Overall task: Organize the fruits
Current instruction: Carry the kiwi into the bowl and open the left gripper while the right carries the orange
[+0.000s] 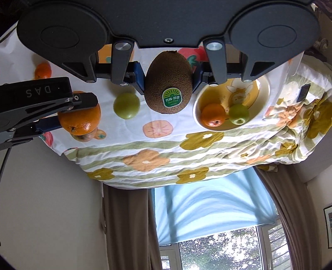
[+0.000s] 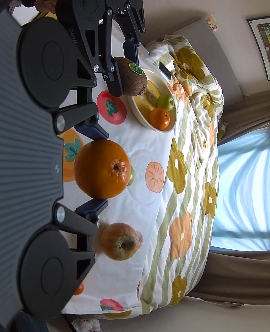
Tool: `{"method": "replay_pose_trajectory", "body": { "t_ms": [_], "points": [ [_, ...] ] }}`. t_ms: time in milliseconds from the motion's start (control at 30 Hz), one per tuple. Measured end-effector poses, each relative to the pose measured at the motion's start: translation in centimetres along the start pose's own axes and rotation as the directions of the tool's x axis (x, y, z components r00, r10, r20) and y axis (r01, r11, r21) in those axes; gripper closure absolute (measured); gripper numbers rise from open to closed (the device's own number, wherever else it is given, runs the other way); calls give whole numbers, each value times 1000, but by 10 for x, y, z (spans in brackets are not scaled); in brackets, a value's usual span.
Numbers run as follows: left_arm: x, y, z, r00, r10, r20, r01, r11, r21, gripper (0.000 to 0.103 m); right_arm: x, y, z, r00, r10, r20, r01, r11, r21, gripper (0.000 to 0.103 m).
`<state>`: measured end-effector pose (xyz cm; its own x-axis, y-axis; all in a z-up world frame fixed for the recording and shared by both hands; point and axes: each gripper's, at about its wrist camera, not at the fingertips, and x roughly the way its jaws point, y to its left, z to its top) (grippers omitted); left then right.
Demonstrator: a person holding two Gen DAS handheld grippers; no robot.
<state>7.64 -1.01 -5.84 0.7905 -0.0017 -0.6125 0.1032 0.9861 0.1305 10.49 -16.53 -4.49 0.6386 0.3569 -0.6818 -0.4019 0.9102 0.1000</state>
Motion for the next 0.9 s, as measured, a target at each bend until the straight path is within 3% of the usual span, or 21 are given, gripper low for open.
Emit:
{"method": "replay_pose_trajectory", "body": {
  "t_ms": [467, 900],
  "points": [
    [17, 107, 9, 999, 50, -15, -50, 999, 0, 52, 48, 90, 49, 1000, 24, -8, -24, 1000, 13, 26],
    [93, 179, 15, 997, 3, -75, 1, 999, 51, 52, 120, 138, 74, 999, -18, -29, 20, 997, 75, 26]
  ]
}}
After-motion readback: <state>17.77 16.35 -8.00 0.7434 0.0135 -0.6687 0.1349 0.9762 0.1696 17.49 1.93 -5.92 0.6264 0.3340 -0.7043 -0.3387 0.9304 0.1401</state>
